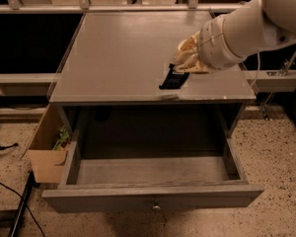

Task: Place rxbar blueberry into top drawer

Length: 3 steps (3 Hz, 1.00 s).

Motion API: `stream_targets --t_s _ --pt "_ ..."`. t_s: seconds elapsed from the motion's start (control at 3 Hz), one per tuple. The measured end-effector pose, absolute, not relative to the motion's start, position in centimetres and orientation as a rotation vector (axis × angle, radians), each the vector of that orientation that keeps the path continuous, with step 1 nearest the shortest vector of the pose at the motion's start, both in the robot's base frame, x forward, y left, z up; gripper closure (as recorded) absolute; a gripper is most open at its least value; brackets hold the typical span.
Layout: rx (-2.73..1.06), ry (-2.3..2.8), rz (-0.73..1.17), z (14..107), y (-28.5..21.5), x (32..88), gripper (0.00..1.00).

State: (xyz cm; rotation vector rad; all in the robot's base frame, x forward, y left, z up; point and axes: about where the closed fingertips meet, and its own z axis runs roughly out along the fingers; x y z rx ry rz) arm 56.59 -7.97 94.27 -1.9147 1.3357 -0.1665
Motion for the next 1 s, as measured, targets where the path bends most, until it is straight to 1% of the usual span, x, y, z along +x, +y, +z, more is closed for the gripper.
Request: stream_targets --t_s 0.33,0.67,1.0 --pt "-1.966 1.211 -0.083 95.5 -10.6 53.0 1.0" --pt "-1.975 1.203 -0.093 95.4 -10.1 53.2 1.0" --pt "-2.003 1.164 -0.063 95.0 -10.3 52.1 1.0"
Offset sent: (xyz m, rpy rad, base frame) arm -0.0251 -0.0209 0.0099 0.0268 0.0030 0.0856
